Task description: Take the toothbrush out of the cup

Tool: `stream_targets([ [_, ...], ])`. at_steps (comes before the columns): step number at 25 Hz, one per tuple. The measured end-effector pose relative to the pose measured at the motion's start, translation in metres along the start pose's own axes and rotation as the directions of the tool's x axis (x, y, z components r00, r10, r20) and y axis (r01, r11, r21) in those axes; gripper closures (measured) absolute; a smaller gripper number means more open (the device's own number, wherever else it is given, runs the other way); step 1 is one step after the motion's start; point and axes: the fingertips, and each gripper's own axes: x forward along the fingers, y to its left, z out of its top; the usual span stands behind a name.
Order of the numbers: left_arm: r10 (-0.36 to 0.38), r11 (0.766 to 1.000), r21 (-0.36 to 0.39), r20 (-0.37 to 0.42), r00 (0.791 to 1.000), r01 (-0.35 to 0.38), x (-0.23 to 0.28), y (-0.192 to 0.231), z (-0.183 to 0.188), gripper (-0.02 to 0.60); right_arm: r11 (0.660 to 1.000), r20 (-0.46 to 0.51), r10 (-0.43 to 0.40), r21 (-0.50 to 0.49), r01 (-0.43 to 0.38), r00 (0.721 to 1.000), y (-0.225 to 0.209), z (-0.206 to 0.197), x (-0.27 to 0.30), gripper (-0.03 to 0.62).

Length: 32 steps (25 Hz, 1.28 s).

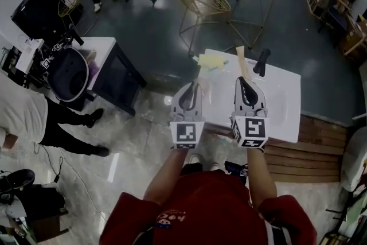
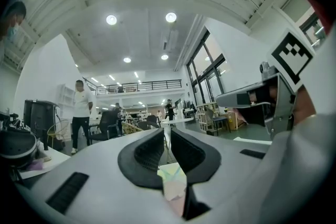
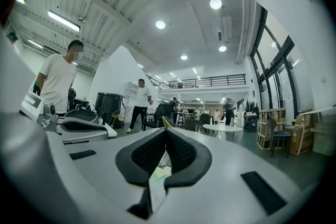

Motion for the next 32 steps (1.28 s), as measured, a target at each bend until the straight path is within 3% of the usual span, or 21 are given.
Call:
stream_targets([
  [3, -0.026, 1.0, 0.004, -0.001, 1.0, 0.027, 0.002, -0.006, -0.012, 0.536, 1.0, -0.008, -0.004, -0.001, 0.004, 1.0, -0.001, -0.004, 0.003, 0.566],
  [5, -0.043, 0.999, 0.013, -0.001, 0.999, 0.043, 0.003, -0.01, -0.02, 0.466, 1.0, -0.012, -0.005, -0.001, 0.005, 1.0, -0.001, -0.005, 0.004, 0.566],
  [19, -0.105, 0.993, 0.044, -0.112, 0.988, 0.111, 0.01, -0.03, -0.087, 0.363, 0.999, -0.04, -0.033, -0.004, 0.032, 0.999, -0.008, -0.017, 0.007, 0.566],
  [25, -0.109, 0.992, 0.04, -0.193, 0.975, 0.118, 0.012, -0.034, -0.123, 0.342, 0.999, -0.053, -0.045, -0.009, 0.045, 0.998, -0.013, -0.02, 0.008, 0.566],
  [32, -0.122, 0.99, 0.046, -0.234, 0.965, 0.136, 0.018, -0.035, -0.145, 0.342, 0.998, -0.073, -0.062, -0.015, 0.061, 0.995, -0.018, -0.027, 0.012, 0.566],
])
